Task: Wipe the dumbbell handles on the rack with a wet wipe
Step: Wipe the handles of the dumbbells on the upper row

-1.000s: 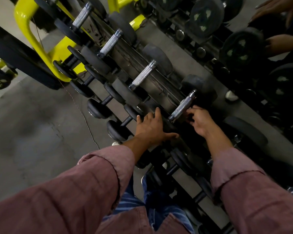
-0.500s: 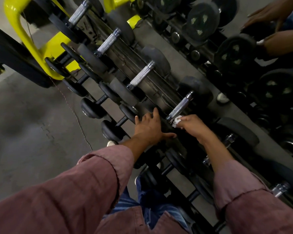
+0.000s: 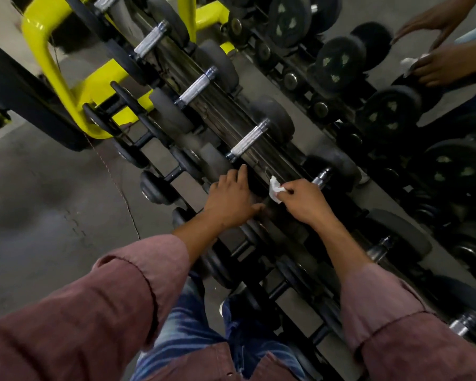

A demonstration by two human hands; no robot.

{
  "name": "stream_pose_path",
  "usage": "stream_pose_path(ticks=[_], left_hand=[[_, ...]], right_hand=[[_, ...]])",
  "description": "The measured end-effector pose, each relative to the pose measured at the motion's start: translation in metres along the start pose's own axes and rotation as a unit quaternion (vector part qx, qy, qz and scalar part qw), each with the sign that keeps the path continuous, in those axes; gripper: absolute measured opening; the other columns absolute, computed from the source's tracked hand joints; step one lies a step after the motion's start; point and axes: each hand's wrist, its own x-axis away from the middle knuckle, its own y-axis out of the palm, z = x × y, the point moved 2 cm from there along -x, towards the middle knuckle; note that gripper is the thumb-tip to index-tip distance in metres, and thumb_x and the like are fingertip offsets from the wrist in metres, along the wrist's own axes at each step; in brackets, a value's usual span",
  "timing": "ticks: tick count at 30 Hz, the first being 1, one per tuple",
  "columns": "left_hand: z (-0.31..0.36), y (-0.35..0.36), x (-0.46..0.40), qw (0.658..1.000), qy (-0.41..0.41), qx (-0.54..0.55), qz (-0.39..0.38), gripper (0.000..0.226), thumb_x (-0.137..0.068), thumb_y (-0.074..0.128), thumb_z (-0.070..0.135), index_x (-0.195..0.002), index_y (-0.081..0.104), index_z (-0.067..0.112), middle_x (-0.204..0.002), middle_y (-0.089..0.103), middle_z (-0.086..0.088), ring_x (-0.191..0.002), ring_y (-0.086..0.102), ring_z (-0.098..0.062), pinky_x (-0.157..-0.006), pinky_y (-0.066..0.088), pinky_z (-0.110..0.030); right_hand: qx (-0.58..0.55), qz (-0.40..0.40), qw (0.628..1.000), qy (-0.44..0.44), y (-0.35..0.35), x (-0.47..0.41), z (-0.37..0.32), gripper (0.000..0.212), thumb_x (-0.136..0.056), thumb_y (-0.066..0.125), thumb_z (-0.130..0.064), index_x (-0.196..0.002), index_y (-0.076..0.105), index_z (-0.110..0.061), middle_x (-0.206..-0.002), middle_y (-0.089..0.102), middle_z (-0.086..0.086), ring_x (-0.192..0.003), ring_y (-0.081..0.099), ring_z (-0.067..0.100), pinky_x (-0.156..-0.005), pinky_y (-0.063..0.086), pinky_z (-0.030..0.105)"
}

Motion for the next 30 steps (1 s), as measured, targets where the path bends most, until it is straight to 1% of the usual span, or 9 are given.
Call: stream_pose_path(ticks=[6, 8, 9, 11, 16, 21, 24, 27, 30], left_hand=[[-0.037, -0.03, -0.02, 0.995, -0.012, -0.021, 0.094, 0.102, -0.083, 0.069, 0.062, -0.157, 0.021, 0.011, -0.145, 0.038, -0.012, -0.135, 0.038, -0.033, -0.111, 0.037, -0.046], [-0.05, -0.035, -0.031, 0.996, -0.038, -0.015, 0.079, 0.104, -0.082, 0.07, 0.063, -0.157, 0.021, 0.01, -0.149, 0.034, -0.014, -0.137, 0.035, -0.034, -0.112, 0.035, -0.047], [-0.056, -0.037, -0.037, 0.997, -0.049, -0.007, 0.064, 0.105, -0.082, 0.071, 0.063, -0.156, 0.021, 0.01, -0.151, 0.032, -0.014, -0.139, 0.034, -0.035, -0.114, 0.034, -0.048], [-0.066, -0.039, -0.049, 0.998, -0.061, 0.01, 0.027, 0.108, -0.081, 0.073, 0.062, -0.158, 0.017, 0.009, -0.156, 0.026, -0.016, -0.144, 0.029, -0.037, -0.117, 0.03, -0.049], [-0.082, -0.034, -0.067, 0.996, -0.065, 0.028, -0.047, 0.127, -0.079, 0.072, 0.067, -0.161, -0.006, 0.01, -0.168, 0.006, -0.016, -0.154, 0.013, -0.034, -0.123, 0.017, -0.056], [-0.09, -0.031, -0.072, 0.995, -0.054, 0.034, -0.079, 0.131, -0.079, 0.069, 0.071, -0.16, -0.016, 0.013, -0.169, -0.002, -0.018, -0.156, 0.006, -0.032, -0.124, 0.009, -0.059], [-0.094, -0.031, -0.075, 0.995, -0.039, 0.033, -0.085, 0.13, -0.079, 0.067, 0.073, -0.16, -0.014, 0.012, -0.168, -0.001, -0.019, -0.156, 0.007, -0.034, -0.123, 0.007, -0.061], [-0.096, -0.031, -0.075, 0.995, -0.028, 0.037, -0.086, 0.127, -0.081, 0.066, 0.073, -0.16, -0.012, 0.011, -0.168, 0.002, -0.021, -0.155, 0.008, -0.035, -0.123, 0.007, -0.062], [-0.095, -0.031, -0.076, 0.995, -0.025, 0.033, -0.088, 0.126, -0.082, 0.065, 0.073, -0.16, -0.012, 0.01, -0.167, 0.002, -0.022, -0.155, 0.008, -0.036, -0.122, 0.008, -0.063]], right_hand=[[-0.003, 0.035, 0.999, -0.028, 0.011, -0.025, -0.049, 0.035, -0.091, 0.056, -0.031, -0.058, 0.059, -0.021, -0.062, 0.056, 0.001, -0.072, 0.06, 0.026, -0.061, 0.042, 0.034], [-0.019, 0.055, 0.998, -0.037, 0.014, -0.032, -0.061, 0.022, -0.092, 0.056, -0.026, -0.082, 0.075, -0.024, -0.084, 0.066, 0.005, -0.086, 0.064, 0.025, -0.071, 0.048, 0.033], [-0.024, 0.063, 0.997, -0.034, 0.014, -0.035, -0.067, 0.023, -0.092, 0.056, -0.024, -0.101, 0.077, -0.022, -0.097, 0.068, 0.007, -0.092, 0.064, 0.023, -0.077, 0.048, 0.031], [-0.033, 0.072, 0.996, -0.028, 0.016, -0.044, -0.078, 0.03, -0.092, 0.055, -0.021, -0.117, 0.072, -0.017, -0.109, 0.069, 0.008, -0.1, 0.064, 0.022, -0.082, 0.048, 0.03], [-0.059, 0.086, 0.994, -0.01, 0.028, -0.066, -0.101, 0.025, -0.086, 0.056, -0.023, -0.11, 0.058, -0.029, -0.098, 0.069, 0.0, -0.091, 0.065, 0.021, -0.078, 0.052, 0.036], [0.004, 0.134, 0.989, -0.064, 0.04, -0.083, -0.124, 0.03, -0.091, 0.057, -0.017, -0.116, 0.046, -0.027, -0.11, 0.066, 0.004, -0.094, 0.064, 0.027, -0.074, 0.049, 0.036], [0.092, 0.097, 0.988, -0.079, 0.051, -0.099, -0.126, 0.029, -0.092, 0.054, -0.017, -0.117, 0.048, -0.031, -0.11, 0.064, 0.004, -0.091, 0.065, 0.028, -0.071, 0.052, 0.038], [0.147, 0.022, 0.985, -0.091, 0.055, -0.105, -0.126, 0.032, -0.097, 0.047, -0.022, -0.126, 0.055, -0.035, -0.118, 0.06, 0.001, -0.097, 0.064, 0.024, -0.078, 0.055, 0.042], [0.218, -0.008, 0.968, -0.12, 0.049, -0.107, -0.124, 0.032, -0.099, 0.049, -0.025, -0.128, 0.061, -0.031, -0.12, 0.053, -0.002, -0.096, 0.062, 0.021, -0.073, 0.05, 0.034]])
